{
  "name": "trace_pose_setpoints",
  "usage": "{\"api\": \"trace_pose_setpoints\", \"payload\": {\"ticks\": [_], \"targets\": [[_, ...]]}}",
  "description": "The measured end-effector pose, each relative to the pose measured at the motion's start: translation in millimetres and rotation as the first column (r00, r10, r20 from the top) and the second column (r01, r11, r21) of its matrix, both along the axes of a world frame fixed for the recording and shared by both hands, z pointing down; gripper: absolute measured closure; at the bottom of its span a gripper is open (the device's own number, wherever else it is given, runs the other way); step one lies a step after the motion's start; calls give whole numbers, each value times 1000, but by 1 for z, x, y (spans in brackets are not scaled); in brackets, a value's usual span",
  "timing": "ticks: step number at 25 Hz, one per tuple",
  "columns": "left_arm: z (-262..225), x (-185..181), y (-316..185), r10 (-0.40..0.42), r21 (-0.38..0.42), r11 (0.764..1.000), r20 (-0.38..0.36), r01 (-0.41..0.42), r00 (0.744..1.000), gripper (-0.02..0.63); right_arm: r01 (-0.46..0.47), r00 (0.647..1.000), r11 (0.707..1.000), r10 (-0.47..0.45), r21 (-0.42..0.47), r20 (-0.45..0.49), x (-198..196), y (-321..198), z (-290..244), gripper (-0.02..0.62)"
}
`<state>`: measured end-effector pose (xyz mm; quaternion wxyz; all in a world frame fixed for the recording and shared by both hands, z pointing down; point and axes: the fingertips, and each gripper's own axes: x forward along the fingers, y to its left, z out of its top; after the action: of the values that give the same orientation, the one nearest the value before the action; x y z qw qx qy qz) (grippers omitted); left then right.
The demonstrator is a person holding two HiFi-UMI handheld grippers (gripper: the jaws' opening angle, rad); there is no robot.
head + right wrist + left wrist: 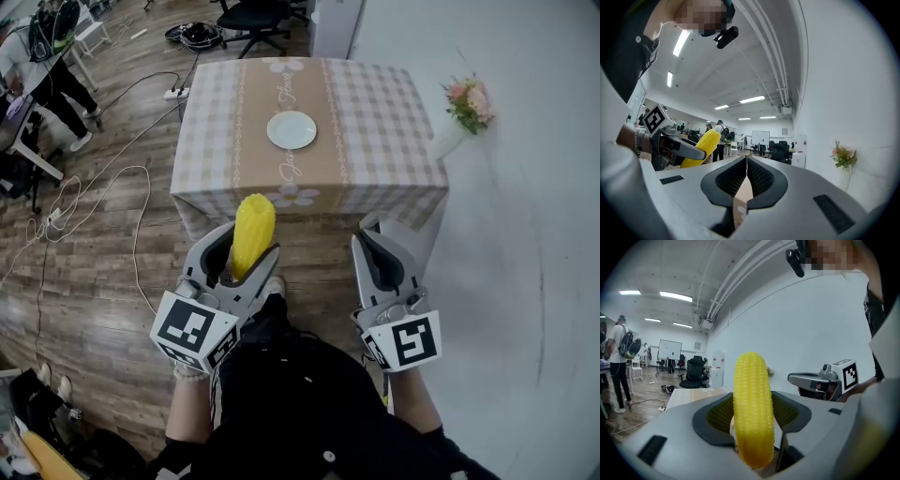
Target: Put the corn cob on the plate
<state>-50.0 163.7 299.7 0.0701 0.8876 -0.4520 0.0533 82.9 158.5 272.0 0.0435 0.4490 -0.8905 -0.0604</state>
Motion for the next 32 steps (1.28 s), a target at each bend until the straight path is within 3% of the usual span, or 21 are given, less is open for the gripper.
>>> {"api": "trace_pose_setpoints", "payload": {"ticks": [12,32], "targets": [[4,-13,-66,1,7,1000,-4,-1,1000,354,-14,1000,1000,14,7,-14,-11,-61,4,554],[2,-29,-181,90,3,996,-33,-90,995,354,-90,996,996,90,14,-24,-29,-159,3,554]]}}
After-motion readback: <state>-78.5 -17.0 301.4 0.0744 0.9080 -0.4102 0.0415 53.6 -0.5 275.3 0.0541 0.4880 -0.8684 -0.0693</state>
